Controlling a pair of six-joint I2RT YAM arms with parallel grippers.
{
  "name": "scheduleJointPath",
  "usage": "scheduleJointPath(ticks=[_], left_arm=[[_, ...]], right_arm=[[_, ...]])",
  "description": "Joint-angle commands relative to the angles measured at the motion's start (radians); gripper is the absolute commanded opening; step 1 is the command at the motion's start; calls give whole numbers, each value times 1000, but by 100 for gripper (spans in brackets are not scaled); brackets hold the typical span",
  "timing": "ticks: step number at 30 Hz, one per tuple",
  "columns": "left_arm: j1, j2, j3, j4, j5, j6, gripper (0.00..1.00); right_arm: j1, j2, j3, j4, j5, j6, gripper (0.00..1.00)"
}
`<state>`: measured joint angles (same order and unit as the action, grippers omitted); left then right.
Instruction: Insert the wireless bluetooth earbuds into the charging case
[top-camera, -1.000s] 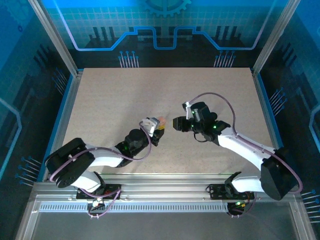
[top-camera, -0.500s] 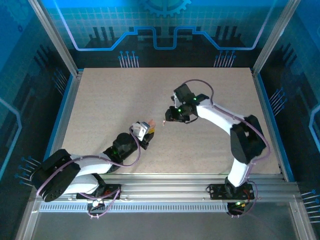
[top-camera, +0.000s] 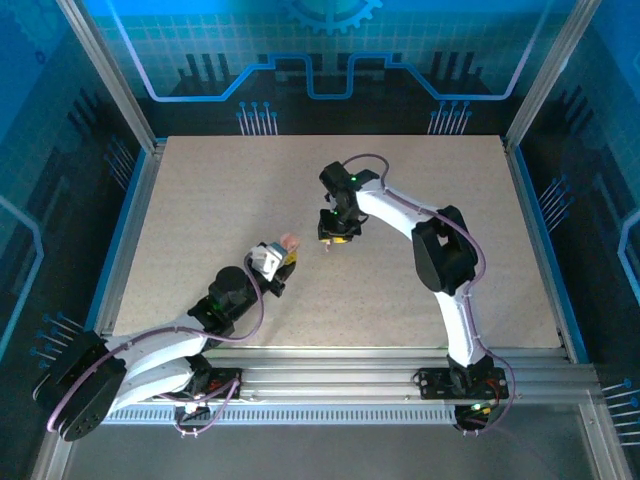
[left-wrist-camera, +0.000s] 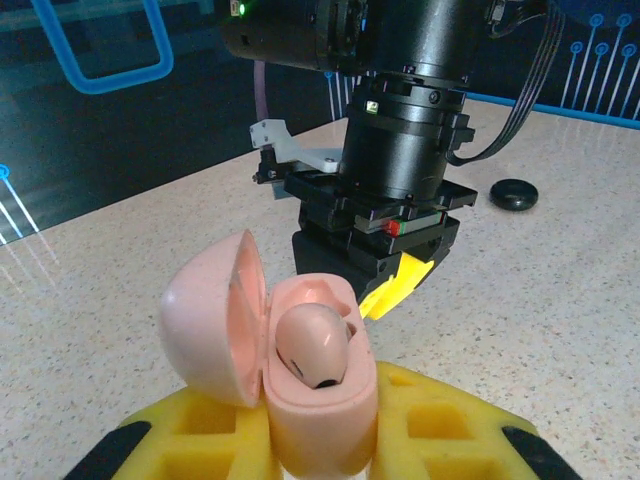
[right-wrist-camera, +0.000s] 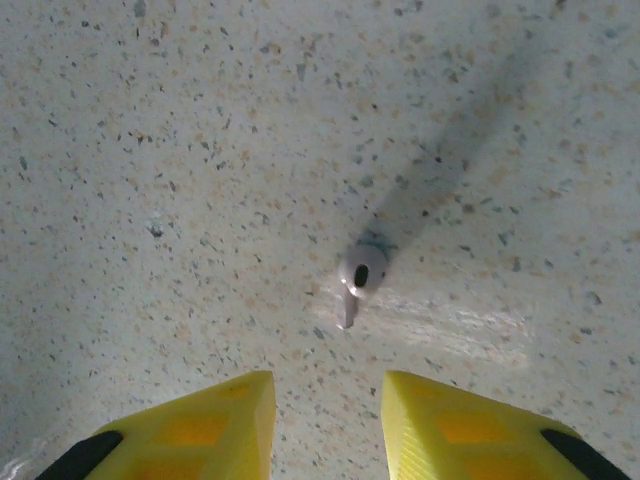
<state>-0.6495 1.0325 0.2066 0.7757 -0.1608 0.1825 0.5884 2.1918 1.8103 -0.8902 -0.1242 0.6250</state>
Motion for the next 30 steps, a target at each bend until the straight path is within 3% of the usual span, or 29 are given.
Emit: scheduleJointPath(ticks=[1, 16, 30], left_arm=[[11, -15, -8, -21, -8, -14, 15], [19, -49, 0, -58, -14, -18, 16], [25, -34, 14, -73, 12, -16, 16]], right_arm=[[7, 63, 71, -96, 46, 2, 33], [11, 213, 211, -137, 50, -16, 30], [22, 197, 189, -143, 114, -28, 17]])
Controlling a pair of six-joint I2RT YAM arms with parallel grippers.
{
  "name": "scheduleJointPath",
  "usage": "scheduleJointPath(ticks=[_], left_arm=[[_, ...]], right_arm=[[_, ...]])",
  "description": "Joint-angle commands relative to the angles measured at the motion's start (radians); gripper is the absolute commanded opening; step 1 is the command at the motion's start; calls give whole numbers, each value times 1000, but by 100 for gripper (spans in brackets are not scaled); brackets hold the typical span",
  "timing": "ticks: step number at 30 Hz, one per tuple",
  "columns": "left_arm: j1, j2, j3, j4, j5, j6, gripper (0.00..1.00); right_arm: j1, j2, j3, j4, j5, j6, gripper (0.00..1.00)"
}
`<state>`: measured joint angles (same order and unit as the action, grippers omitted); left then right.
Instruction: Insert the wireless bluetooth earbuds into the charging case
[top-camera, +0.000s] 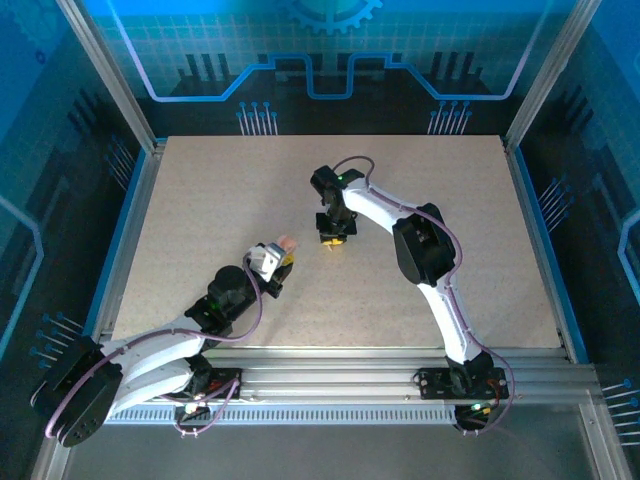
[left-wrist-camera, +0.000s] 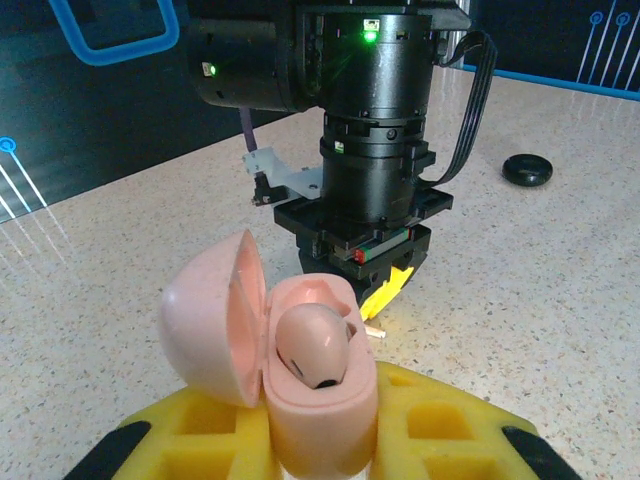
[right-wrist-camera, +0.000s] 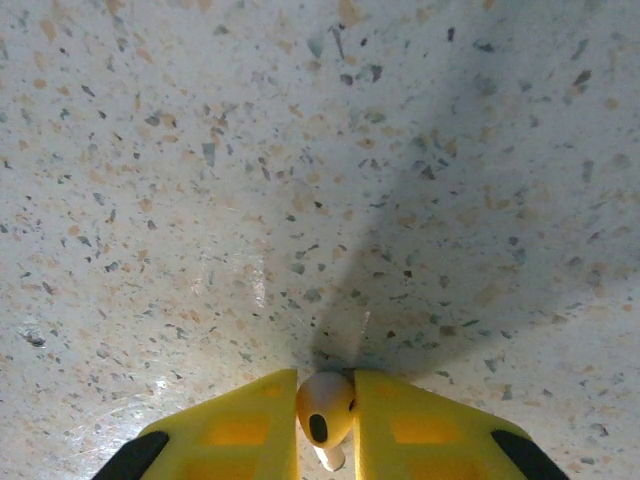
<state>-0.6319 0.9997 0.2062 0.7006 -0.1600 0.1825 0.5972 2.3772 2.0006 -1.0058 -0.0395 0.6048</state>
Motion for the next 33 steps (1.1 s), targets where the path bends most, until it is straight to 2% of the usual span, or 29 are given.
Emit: scheduleJointPath(ticks=[1, 5, 13, 24, 33], left_arm=[[6, 5, 16, 3, 17, -14, 16], [7, 31, 22, 12, 37, -9, 16], [6, 139, 42, 83, 102, -15, 16], [-13, 407, 109, 375, 196, -25, 15], [-57, 488, 176, 440, 205, -19, 15]], right_arm=[[12, 2, -11, -18, 34, -8, 16], [12, -74, -79, 44, 47, -1, 15], [9, -319, -351, 283, 60, 36, 15], [16, -701, -732, 634, 82, 72, 16], [45, -910, -892, 841, 105, 69, 17]])
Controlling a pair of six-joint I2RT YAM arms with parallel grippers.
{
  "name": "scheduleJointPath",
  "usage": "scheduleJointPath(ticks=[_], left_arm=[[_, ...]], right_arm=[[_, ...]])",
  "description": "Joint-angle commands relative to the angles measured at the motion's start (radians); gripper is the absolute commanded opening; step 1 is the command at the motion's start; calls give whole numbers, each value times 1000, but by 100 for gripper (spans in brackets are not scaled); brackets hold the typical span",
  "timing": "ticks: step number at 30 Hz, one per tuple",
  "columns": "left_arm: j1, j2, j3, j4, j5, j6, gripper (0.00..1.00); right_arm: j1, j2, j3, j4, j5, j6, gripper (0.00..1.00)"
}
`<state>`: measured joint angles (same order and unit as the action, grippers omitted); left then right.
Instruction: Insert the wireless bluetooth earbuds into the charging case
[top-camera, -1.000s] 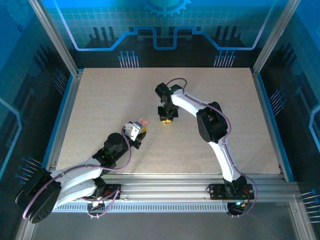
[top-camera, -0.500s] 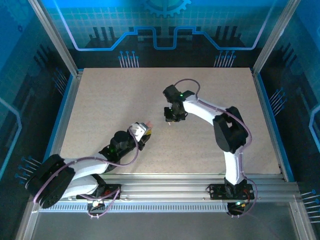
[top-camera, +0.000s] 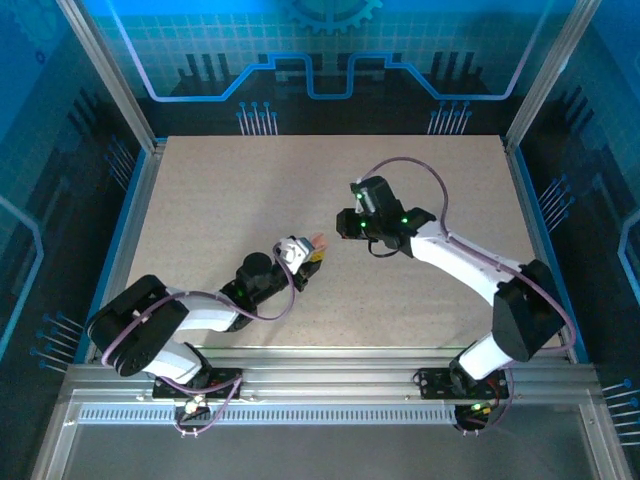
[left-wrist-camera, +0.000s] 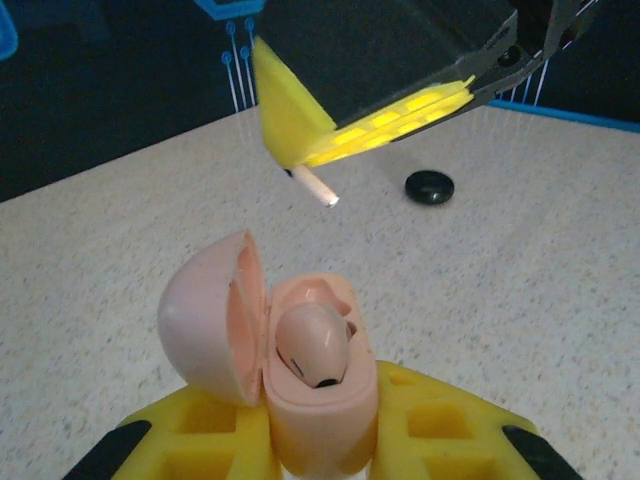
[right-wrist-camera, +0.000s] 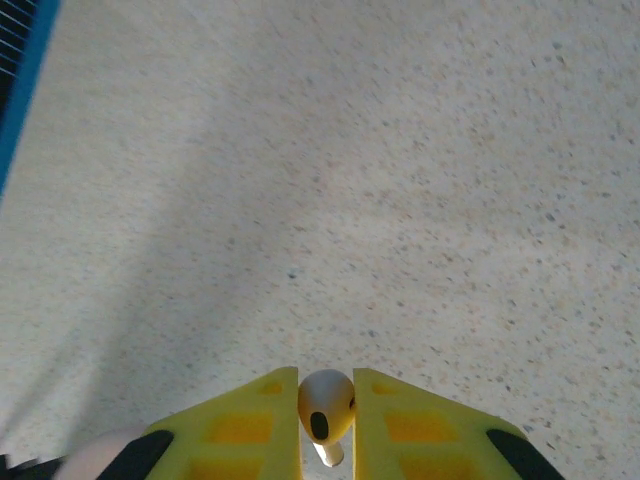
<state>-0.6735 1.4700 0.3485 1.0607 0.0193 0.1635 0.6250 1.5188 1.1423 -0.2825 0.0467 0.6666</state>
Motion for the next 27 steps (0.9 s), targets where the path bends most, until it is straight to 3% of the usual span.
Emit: scheduleJointPath(ticks=[1, 9, 27], left_arm=[[-18, 20, 38, 82, 24, -2, 15], [-21, 45, 55, 135, 7, -52, 15], [-21, 89, 83, 250, -40, -110, 16]], right_arm=[[19, -66, -42, 132, 19, 5, 17], [40, -148, -124, 260, 29, 11, 18], [86, -187, -194, 347, 40, 44, 19]])
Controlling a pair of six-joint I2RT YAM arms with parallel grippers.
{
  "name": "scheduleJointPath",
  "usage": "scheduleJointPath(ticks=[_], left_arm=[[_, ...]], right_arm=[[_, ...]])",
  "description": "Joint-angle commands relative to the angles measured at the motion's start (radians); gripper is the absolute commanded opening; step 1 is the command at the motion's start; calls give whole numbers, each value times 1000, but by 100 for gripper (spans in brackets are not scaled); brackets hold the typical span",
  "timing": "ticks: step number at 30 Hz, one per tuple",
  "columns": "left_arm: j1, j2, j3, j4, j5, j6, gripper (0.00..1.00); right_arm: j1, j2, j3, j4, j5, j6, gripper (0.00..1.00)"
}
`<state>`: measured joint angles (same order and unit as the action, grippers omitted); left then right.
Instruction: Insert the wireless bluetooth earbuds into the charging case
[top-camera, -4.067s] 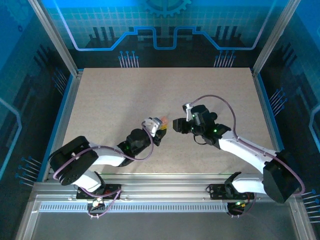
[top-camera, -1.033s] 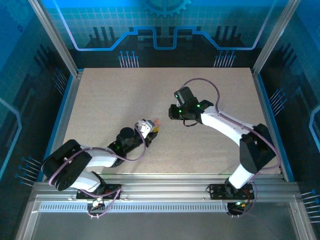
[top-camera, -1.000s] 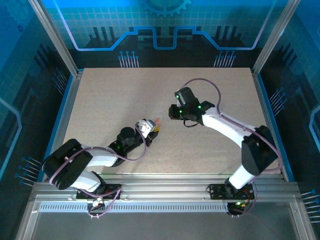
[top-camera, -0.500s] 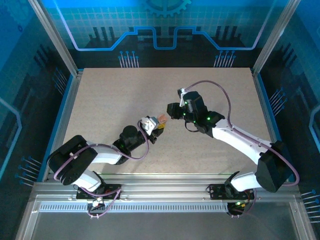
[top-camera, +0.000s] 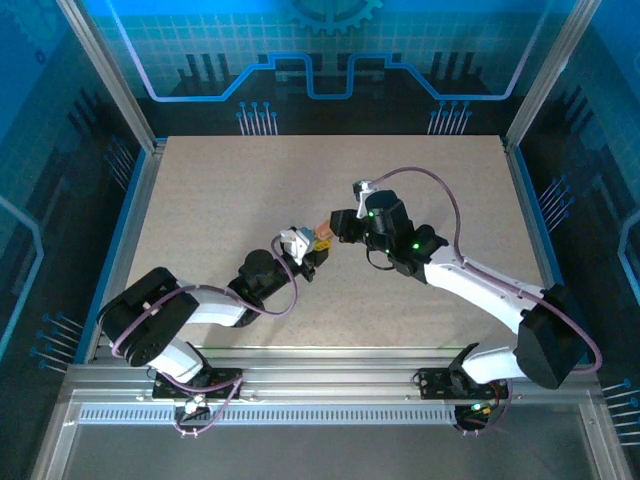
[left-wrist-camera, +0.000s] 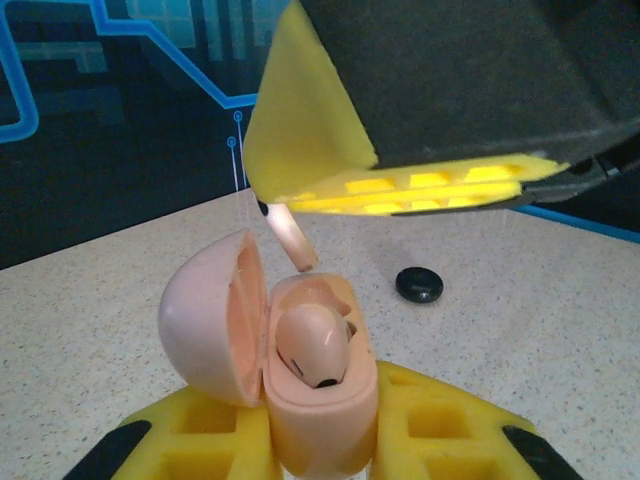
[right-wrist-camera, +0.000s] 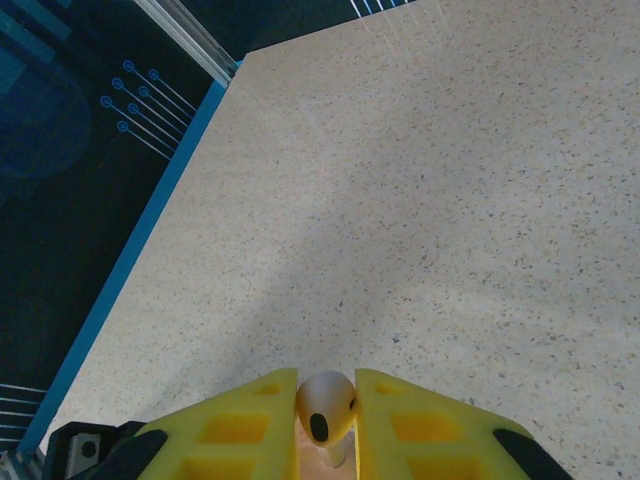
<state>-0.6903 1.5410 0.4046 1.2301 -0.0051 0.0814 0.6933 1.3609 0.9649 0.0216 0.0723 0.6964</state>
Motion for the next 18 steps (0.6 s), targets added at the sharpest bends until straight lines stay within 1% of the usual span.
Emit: scheduleJointPath(ticks=[1, 6, 18], left_arm=[[-4, 22, 28, 88, -18, -32, 16], [-5, 36, 27, 133, -24, -40, 16], [-3, 37, 28, 169, -41, -51, 17]], right_arm=[[20, -30, -18, 46, 15, 14, 19], [32, -34, -22, 45, 26, 11, 19], [39, -32, -35, 60, 22, 13, 19]])
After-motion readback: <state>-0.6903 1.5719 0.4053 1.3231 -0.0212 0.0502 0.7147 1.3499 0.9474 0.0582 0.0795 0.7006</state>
